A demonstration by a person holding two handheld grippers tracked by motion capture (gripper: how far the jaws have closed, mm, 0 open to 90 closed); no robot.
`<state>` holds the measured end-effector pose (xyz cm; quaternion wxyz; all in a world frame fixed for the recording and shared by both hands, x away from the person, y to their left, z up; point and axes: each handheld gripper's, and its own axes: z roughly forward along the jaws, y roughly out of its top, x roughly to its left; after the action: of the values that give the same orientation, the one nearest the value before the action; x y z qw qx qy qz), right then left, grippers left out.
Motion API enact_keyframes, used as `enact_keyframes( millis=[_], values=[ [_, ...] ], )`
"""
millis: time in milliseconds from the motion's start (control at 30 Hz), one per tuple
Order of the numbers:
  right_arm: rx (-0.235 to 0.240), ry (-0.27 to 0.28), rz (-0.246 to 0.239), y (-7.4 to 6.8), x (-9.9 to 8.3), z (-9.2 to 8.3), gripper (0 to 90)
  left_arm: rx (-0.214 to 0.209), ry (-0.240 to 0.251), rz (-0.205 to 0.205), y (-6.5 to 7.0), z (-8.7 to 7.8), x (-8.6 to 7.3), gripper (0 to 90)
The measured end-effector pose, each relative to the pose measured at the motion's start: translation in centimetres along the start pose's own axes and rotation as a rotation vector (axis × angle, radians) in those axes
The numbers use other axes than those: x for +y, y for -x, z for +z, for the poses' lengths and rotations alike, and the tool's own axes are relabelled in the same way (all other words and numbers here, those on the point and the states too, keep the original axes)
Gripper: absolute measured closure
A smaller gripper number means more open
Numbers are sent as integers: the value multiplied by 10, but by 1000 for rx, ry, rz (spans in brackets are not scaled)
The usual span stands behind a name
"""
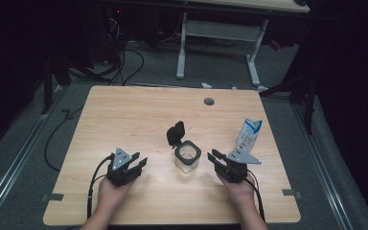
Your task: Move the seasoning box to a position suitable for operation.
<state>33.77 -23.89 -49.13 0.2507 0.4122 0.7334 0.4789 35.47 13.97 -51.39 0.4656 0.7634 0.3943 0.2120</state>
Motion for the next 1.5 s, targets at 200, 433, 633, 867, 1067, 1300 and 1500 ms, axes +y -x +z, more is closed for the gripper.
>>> enact_keyframes(
  millis=[200,433,633,867,1067,1300,1500],
  values=[
    [-48,-21,27,10,-10,-8,672,38,-10,6,-6,-7,-13,532],
    [-136,-46,35,21,-19,-21,630,60,-18,0,-12,-7,-12,511],
    [-208,-44,47,36,-23,-40,578,62,-30,42,-12,-7,-12,480],
    [-277,-32,85,57,-26,-57,552,43,-20,30,-16,-11,-13,470],
    [-306,-42,109,68,-25,-58,501,46,-15,16,-18,-15,-15,466],
    [-335,-61,122,75,-22,-49,448,18,-4,-19,-23,-25,-20,450],
    [-358,-38,150,86,-15,-39,361,44,3,-36,-29,-39,-29,449]
  ],
)
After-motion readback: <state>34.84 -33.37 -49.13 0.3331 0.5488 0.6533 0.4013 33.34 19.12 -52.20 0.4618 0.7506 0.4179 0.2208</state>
